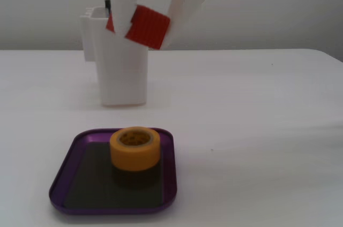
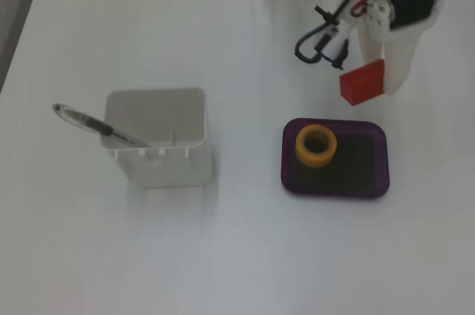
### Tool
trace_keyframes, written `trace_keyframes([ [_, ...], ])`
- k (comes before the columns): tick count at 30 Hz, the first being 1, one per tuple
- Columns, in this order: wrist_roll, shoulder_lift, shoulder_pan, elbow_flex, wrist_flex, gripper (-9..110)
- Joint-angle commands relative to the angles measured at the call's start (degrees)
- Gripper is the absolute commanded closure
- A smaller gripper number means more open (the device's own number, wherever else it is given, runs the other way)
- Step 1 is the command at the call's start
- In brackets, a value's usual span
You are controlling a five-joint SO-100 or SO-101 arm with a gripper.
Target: Remove the cube from the box.
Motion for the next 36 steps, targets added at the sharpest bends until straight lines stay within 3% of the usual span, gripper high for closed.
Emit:
trace_keyframes([
  [1, 4.92, 8.53, 2.02, 2.81, 2.37, 102],
  [8, 9.67, 19.60, 6.06, 25.31, -1.58, 102],
  [22, 9.32, 41.40, 11.69, 76.20, -38.58, 102],
  [29, 9.32, 41.04, 12.74, 83.41, -47.81, 102],
  [36, 9.32, 40.87, 12.22, 83.58, -49.22, 102],
])
